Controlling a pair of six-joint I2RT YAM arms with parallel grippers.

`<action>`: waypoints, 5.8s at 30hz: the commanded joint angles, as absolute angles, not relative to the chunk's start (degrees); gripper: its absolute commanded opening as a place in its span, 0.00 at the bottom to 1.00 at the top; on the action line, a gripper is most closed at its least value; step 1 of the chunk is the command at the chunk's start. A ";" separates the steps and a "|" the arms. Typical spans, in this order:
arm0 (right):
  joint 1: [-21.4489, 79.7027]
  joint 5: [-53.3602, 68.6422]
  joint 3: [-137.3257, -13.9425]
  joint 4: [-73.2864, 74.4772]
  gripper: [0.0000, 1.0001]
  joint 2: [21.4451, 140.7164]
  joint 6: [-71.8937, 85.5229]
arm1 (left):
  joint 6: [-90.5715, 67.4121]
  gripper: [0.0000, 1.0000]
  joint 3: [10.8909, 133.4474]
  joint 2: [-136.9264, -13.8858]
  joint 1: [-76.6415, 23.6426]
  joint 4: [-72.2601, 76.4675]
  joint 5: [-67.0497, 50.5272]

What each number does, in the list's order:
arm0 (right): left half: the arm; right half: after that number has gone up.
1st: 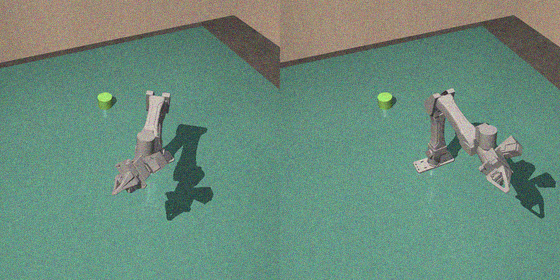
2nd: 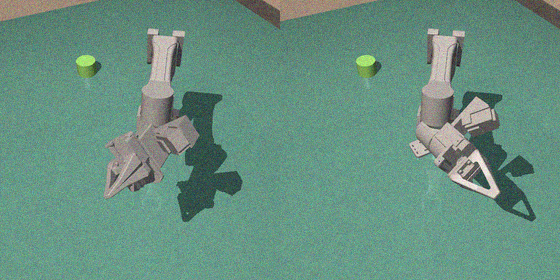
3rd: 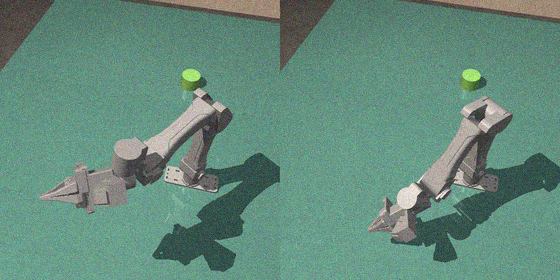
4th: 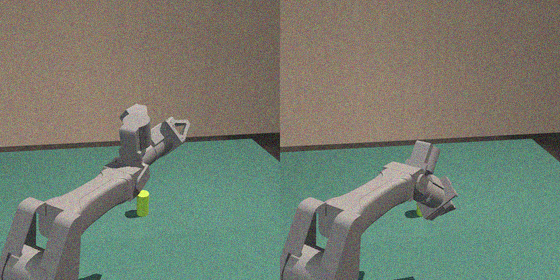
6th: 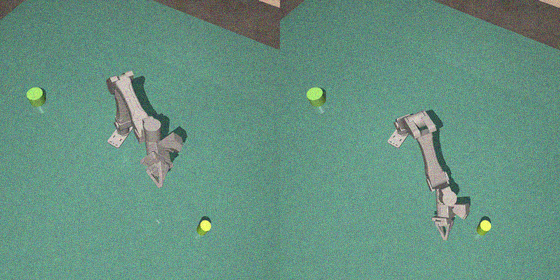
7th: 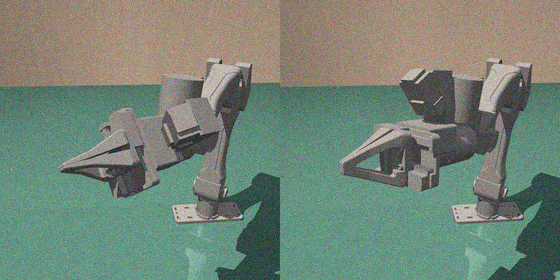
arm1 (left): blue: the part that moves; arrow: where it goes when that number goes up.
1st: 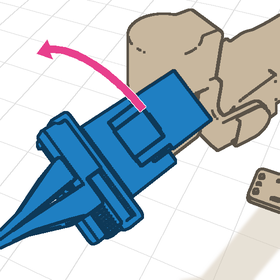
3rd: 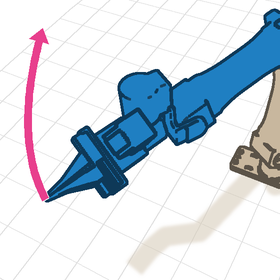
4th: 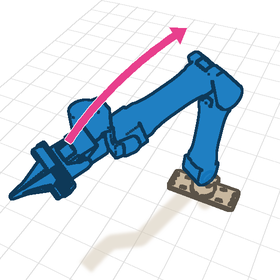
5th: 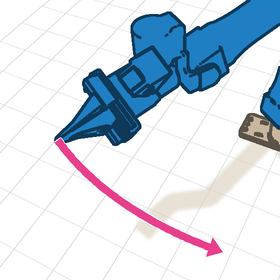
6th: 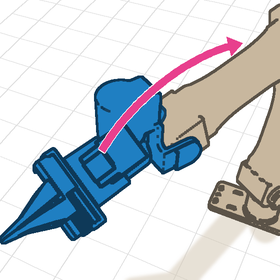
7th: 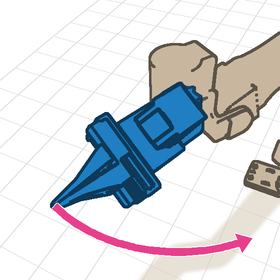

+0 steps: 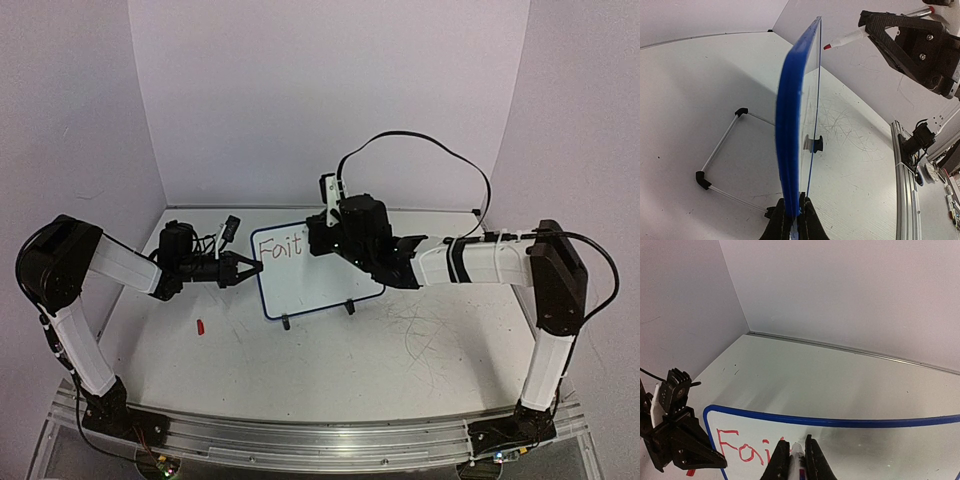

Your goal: Write a sentence on the whiteboard

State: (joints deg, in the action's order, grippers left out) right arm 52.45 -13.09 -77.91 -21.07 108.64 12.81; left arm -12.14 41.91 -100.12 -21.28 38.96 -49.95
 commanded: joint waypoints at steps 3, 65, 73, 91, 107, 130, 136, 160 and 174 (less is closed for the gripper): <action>52.73 -15.22 -80.66 -22.81 0.00 109.43 11.97 | -9.40 0.00 43.32 -100.02 -21.71 36.15 -48.41; 54.30 -17.66 -74.89 -19.70 0.00 109.51 16.88 | -9.14 0.00 43.13 -99.25 -21.73 35.67 -48.28; 54.43 -17.67 -74.87 -19.51 0.00 109.68 17.05 | -9.14 0.00 43.14 -99.27 -21.71 35.65 -48.29; 54.39 -19.80 -79.86 -19.86 0.00 112.05 14.94 | -9.06 0.00 43.06 -98.88 -21.80 35.57 -48.28; 53.50 -21.50 -81.79 -19.86 0.00 112.15 13.63 | -9.03 0.00 43.17 -99.15 -21.81 35.49 -48.28; 52.82 -24.06 -79.77 -20.21 0.00 110.15 13.35 | -8.96 0.00 43.18 -99.05 -21.88 35.41 -48.34; 52.82 -24.96 -78.67 -20.21 0.00 109.35 13.77 | -8.96 0.00 43.22 -99.07 -21.90 35.40 -48.39; 53.61 -21.89 -74.21 -19.51 0.00 108.83 17.40 | -8.95 0.00 43.23 -98.96 -21.88 35.27 -48.38; 53.61 -24.10 -73.11 -18.46 0.00 106.04 17.16 | -8.79 0.00 43.19 -99.07 -21.97 35.24 -48.03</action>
State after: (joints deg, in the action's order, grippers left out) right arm 54.11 -21.41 -73.80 -19.76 109.35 17.50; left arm -11.99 42.00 -100.01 -21.45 38.35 -49.34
